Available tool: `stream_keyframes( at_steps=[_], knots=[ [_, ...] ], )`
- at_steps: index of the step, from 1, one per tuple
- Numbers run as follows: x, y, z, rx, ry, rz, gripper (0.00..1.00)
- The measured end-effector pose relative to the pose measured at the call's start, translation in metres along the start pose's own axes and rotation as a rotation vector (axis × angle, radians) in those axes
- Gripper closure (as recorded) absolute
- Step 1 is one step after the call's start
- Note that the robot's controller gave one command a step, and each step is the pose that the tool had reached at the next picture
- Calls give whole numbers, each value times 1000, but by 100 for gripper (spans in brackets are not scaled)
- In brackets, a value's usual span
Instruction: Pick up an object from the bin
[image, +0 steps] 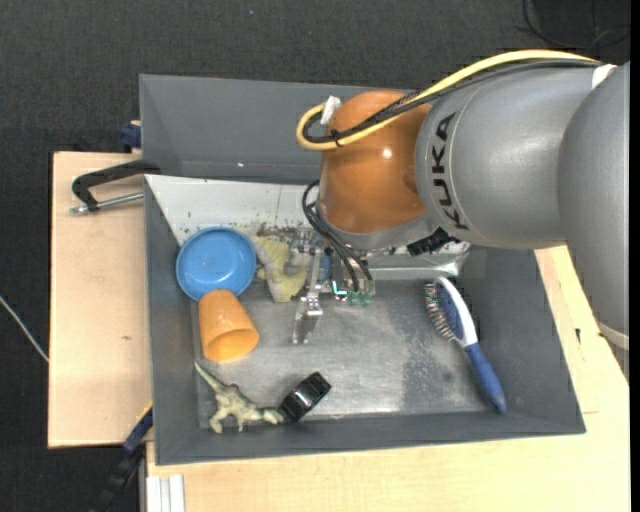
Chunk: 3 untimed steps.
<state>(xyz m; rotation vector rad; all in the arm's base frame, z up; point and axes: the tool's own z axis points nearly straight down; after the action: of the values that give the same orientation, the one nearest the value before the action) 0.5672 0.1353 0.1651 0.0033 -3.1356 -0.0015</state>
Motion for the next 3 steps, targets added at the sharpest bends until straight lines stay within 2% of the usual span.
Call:
stream_keyframes(
  at_steps=[1, 2, 3],
  knots=[
    [-28, 23, 92, -5, -11, -121, 0],
    [21, 55, -6, -4, -17, -179, 0],
    [46, 54, 57, -2, -16, -121, 0]
  ],
)
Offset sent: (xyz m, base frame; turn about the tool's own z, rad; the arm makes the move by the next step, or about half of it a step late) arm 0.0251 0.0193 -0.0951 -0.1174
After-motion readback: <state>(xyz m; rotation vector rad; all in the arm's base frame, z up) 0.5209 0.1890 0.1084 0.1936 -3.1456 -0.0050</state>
